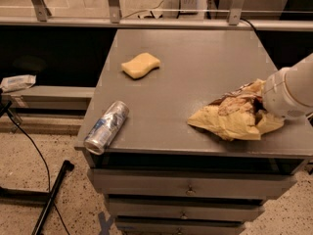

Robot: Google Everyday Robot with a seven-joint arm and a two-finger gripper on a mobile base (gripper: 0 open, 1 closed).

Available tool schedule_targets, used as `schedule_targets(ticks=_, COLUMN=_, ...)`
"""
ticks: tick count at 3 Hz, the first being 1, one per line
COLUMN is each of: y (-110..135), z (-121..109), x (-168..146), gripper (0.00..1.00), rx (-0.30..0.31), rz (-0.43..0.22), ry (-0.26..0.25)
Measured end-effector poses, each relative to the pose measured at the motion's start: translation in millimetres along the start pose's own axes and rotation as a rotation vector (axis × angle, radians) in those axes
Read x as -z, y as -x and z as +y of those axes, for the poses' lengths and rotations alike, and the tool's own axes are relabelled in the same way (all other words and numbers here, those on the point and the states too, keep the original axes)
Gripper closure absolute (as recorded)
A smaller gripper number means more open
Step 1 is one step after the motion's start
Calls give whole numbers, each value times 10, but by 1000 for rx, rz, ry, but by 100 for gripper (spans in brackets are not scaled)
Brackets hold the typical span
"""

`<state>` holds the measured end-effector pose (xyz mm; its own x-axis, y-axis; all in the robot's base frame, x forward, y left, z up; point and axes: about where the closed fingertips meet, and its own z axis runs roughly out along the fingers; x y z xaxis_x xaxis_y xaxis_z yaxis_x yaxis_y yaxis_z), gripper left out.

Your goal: Move brown chip bag near sponge

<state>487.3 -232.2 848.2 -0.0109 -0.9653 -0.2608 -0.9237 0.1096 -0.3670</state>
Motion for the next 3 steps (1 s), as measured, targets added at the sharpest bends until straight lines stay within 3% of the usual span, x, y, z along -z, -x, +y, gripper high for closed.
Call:
schedule_targets(ticks=1, y=6, z=-162, x=34, gripper=70, rx=28, rz=27, ry=-34)
schedule_targets(ticks=2, y=35, z=-485, x=178, gripper=94, rx=53, rz=84, ry=-106)
schedule_targets(ticks=3, y=42, z=-865, x=424, gripper=100, rx=59, rz=124, ry=-207)
